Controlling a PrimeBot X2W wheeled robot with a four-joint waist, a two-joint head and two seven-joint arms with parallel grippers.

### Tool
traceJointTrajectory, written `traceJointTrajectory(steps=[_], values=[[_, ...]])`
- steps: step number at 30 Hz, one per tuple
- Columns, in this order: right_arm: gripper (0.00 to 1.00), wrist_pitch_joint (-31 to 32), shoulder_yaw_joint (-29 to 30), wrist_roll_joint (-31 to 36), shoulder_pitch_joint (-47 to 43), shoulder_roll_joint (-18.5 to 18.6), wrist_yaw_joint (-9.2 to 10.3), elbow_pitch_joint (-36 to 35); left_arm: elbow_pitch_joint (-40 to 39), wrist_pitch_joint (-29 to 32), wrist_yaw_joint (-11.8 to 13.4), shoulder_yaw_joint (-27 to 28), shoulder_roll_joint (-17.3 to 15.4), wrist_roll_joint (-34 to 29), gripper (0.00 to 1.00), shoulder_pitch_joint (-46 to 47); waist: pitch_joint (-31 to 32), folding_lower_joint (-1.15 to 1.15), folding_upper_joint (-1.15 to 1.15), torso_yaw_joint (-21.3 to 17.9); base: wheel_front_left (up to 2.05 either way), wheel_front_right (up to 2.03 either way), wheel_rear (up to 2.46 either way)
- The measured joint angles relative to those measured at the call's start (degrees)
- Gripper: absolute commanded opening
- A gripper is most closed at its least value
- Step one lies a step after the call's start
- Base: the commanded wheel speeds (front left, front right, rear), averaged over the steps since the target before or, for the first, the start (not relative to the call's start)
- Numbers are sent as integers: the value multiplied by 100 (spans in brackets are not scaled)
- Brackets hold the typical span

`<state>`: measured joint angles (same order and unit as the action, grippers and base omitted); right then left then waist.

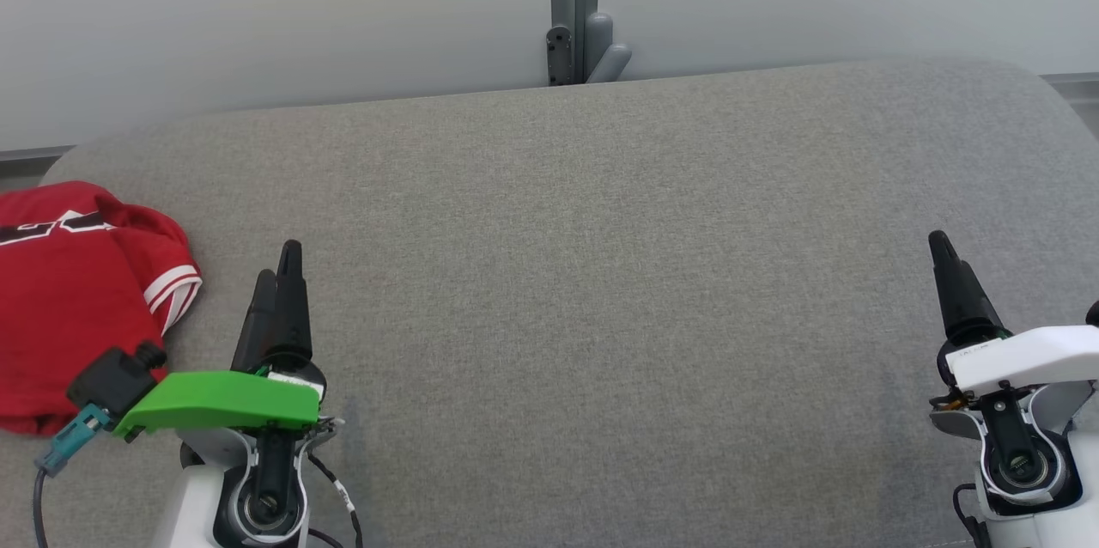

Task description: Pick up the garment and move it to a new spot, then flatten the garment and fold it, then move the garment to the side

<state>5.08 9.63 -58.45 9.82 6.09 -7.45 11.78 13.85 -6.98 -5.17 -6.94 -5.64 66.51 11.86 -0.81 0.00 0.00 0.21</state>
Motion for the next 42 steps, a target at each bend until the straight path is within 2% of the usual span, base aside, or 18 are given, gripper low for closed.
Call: traceJointTrajectory(steps=[15,30,42], values=[[100,-466,-503,1594,4,183,-1,-341,-280,-143,270,-272,-332,-1686,100,7,-12,0,0,35,0,0,0],[100,-836,-818,2706,-122,264,-1,-318,-391,-175,425,-483,-478,-2695,100,-141,23,0,0,51,0,0,0],[100,-1101,-909,3327,-261,224,-1,-194,-423,-246,557,-606,-583,-3346,100,-275,39,0,0,59,0,0,0]])
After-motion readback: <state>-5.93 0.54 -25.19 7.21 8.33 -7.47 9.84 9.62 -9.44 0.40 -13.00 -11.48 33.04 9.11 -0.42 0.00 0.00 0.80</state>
